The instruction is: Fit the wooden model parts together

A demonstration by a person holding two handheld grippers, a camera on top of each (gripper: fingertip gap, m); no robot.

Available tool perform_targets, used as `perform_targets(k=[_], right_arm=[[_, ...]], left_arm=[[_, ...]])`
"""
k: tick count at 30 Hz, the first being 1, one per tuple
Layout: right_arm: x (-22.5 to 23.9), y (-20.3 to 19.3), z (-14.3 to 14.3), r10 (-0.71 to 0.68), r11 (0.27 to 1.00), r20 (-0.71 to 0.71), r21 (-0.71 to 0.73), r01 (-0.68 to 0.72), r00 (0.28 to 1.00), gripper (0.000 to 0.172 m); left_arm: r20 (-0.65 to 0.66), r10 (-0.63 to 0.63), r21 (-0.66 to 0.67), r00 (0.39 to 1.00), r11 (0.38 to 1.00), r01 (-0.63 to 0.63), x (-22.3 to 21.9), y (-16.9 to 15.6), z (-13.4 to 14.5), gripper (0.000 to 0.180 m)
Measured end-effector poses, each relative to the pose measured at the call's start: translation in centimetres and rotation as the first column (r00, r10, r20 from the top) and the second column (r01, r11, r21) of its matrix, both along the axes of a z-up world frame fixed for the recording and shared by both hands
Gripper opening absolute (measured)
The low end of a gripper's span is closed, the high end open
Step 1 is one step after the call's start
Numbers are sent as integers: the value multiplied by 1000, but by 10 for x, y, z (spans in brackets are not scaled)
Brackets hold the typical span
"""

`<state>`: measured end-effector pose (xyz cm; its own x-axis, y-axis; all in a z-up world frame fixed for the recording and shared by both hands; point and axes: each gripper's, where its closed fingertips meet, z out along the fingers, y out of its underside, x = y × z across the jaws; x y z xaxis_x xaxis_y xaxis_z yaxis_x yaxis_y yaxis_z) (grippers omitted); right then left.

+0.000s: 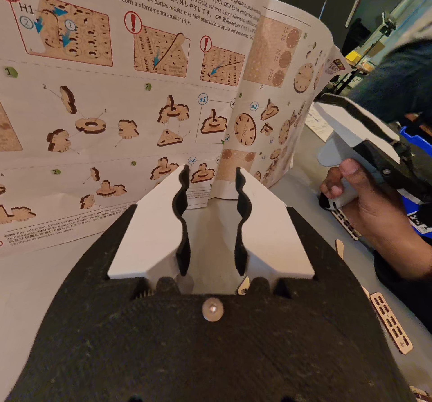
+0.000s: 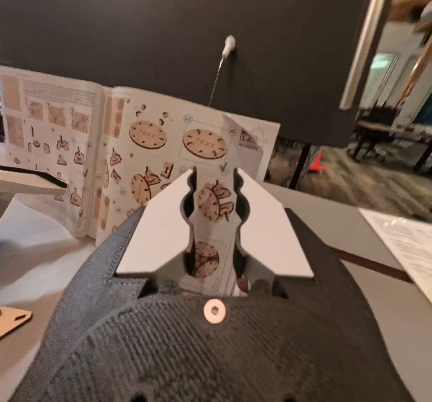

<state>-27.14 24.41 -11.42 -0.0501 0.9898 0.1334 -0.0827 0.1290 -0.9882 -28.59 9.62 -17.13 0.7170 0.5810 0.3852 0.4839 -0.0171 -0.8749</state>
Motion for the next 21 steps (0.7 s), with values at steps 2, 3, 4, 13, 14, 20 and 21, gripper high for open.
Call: perform_targets(k=[2,3,4,13,14,20,21], right_arm=[[8,0,11,-7,999,-105,46,12,994,33],[11,-1,14,-3,998,-137,67,13,991,33],[12,-5,14,16,996,-147,85,-3,989,31],[14,-3,19,67,998,-164,11,-66,984,34],[15,-2,20,72,997,-175,3,-72,982,34],[15,-9,22,122,990,-174,-43,-132,977,47],[15,-11,21,127,990,-169,-37,-135,978,50]], left_arm=[[-10,-13,-1,1000,1000,13,2,1,1,38],[-14,-17,-3,1000,1000,16,2,2,1,38],[-19,-19,-5,1000,1000,18,3,3,2,38],[-24,-23,0,999,1000,23,3,3,2,38],[-25,-22,-1,999,1000,22,2,3,2,38],[-34,-15,-23,999,1000,15,2,4,1,38],[-37,-16,-27,999,1000,15,2,5,1,38]])
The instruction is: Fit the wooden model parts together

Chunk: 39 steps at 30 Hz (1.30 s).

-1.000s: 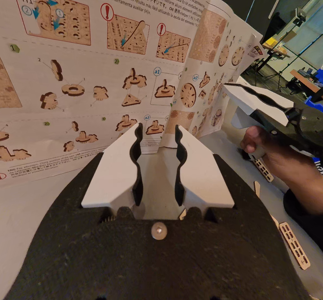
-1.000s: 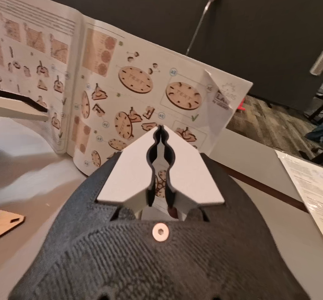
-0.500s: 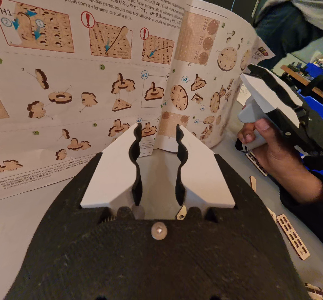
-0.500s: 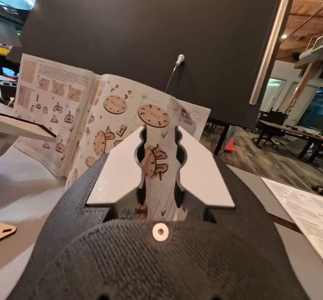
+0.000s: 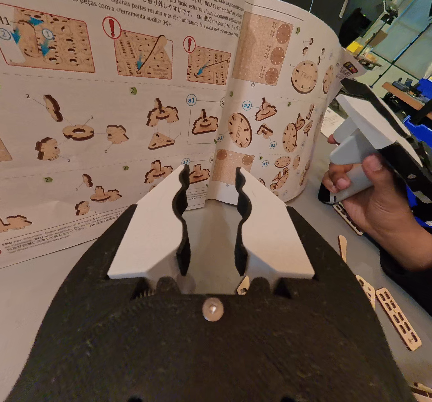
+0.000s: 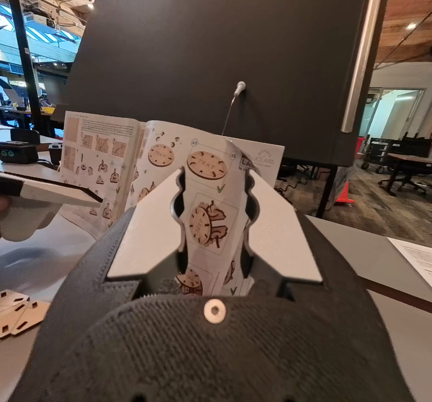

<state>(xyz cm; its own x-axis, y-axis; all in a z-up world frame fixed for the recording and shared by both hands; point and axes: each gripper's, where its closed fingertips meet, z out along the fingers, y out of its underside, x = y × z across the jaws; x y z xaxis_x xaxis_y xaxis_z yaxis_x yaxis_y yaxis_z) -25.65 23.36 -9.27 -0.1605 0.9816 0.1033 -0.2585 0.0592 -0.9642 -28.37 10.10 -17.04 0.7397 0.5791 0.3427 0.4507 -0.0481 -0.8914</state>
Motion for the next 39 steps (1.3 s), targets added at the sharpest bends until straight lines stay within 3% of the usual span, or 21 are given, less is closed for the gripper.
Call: perform_targets(k=[4,6,10,14,17,19,21,25,28,31,34,39], right_arm=[[6,-2,16,7,999,-23,-53,-8,1000,62],[20,-6,55,5,999,-103,-51,-10,995,62],[69,-18,150,-16,1000,-288,5,18,958,61],[126,-47,208,146,979,-341,-82,-184,929,56],[162,-72,217,301,896,-340,-220,-386,891,49],[179,-97,201,437,809,-280,-293,-509,855,51],[194,-121,162,534,762,-162,-332,-556,830,54],[236,-171,76,614,752,71,-356,-555,786,52],[270,-219,39,655,753,228,-275,-598,720,52],[290,-265,15,691,718,329,-210,-663,644,54],[292,-304,-3,711,683,413,-213,-699,569,58],[286,-353,-26,698,674,502,-219,-705,511,62]], left_arm=[[-7,8,-31,1000,999,-8,-1,-1,-2,38],[-15,24,-46,1000,999,-25,-3,-5,7,37],[-75,58,46,995,997,-55,-2,-25,64,37],[-160,101,79,982,993,-89,18,-57,113,37],[-209,111,37,972,994,-105,50,-86,118,37],[-237,125,-28,963,990,-136,74,-113,106,37],[-260,156,-112,953,975,-190,95,-150,88,36],[-300,282,-216,911,910,-353,119,-240,65,30],[-245,354,-186,903,897,-402,122,-288,64,30],[-193,377,-84,906,913,-398,114,-305,79,31],[-195,339,-20,920,937,-349,106,-300,98,33],[-268,314,-117,911,928,-354,101,-308,95,32]])
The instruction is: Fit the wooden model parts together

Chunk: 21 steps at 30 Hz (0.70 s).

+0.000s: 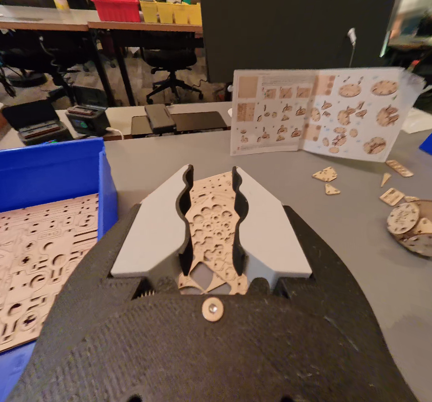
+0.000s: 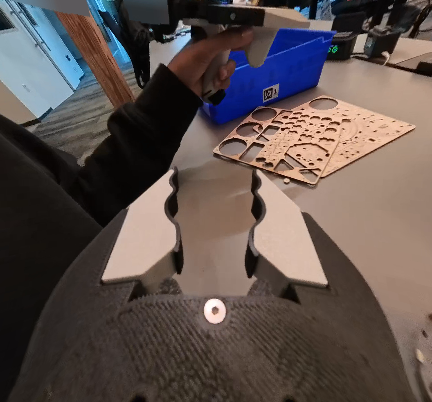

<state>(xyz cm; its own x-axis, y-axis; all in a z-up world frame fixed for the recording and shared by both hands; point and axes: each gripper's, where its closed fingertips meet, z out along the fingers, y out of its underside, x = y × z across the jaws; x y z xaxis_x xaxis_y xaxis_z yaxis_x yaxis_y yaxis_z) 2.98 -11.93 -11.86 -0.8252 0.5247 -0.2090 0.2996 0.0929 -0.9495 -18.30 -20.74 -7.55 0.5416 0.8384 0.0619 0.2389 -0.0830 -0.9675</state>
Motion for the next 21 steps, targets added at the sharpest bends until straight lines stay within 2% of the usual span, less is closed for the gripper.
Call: perform_targets(k=[3,7,9,11,17,21], right_arm=[[-15,-15,-28,-49,996,9,69,48,999,64],[-51,-14,-69,-193,958,41,224,179,980,66],[-62,-20,-72,-176,954,27,251,163,984,64],[-81,-20,-73,-210,937,-15,284,205,978,62],[-140,-17,-83,-294,889,-31,358,285,955,67],[-168,-15,-88,-346,864,-14,384,324,938,56]], left_arm=[[34,-2,-27,999,1000,3,1,-14,-13,32],[20,-130,156,991,980,125,12,-17,-4,32],[2,-144,250,990,958,139,11,-25,4,32],[-31,-157,301,987,940,159,10,-30,10,28],[-62,-168,309,984,934,179,12,-24,22,21],[-92,-220,347,971,907,238,19,-8,34,21]])
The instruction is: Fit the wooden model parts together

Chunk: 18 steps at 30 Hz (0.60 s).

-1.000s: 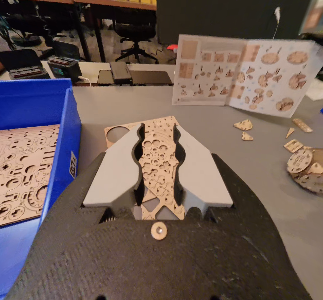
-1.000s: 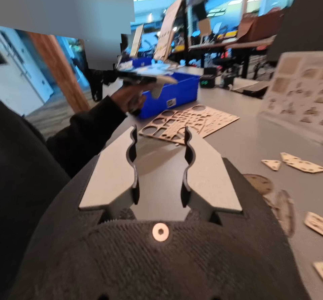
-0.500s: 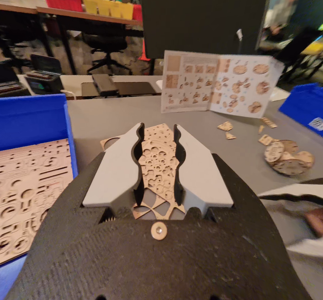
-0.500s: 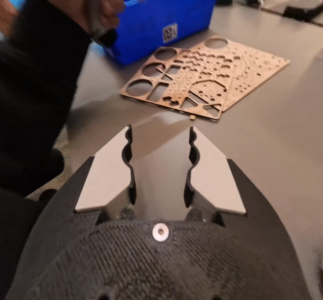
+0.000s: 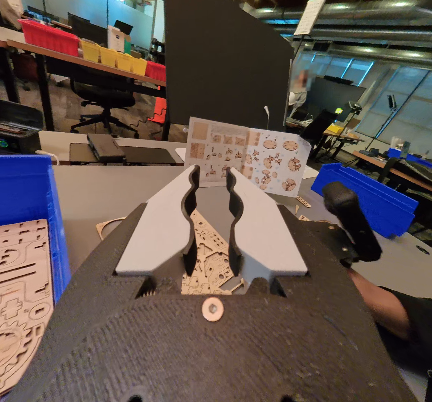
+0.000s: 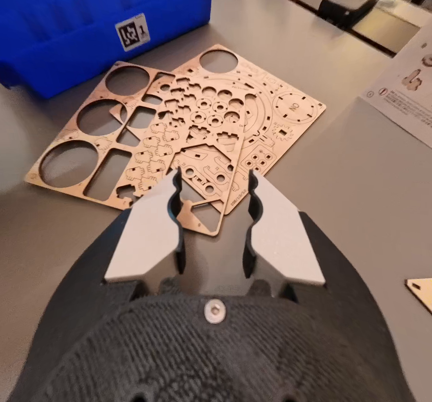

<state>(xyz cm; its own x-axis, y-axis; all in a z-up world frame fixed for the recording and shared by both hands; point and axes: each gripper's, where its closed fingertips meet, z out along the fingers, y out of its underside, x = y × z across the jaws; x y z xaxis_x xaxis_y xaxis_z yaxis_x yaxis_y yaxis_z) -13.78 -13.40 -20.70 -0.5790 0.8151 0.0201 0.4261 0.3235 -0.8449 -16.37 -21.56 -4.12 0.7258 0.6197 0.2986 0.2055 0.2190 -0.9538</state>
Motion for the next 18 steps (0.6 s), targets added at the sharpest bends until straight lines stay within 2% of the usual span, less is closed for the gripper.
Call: perform_targets(k=[3,6,8,11,18], right_arm=[[1,-6,-20,36,998,121,50,-43,992,57],[1,-4,-24,22,995,110,96,-33,994,49],[4,-1,-24,33,992,94,120,-44,995,37],[16,6,-23,64,989,84,127,-74,994,8],[72,20,-5,120,989,-25,92,-117,993,6]], left_arm=[[-6,6,5,1000,1000,-6,0,2,2,21],[-9,20,26,1000,999,-20,-2,0,4,24],[-11,16,36,1000,999,-16,-1,1,6,25],[-13,16,11,1000,1000,-16,1,6,5,27],[3,-9,-84,1000,996,9,1,27,-10,33]])
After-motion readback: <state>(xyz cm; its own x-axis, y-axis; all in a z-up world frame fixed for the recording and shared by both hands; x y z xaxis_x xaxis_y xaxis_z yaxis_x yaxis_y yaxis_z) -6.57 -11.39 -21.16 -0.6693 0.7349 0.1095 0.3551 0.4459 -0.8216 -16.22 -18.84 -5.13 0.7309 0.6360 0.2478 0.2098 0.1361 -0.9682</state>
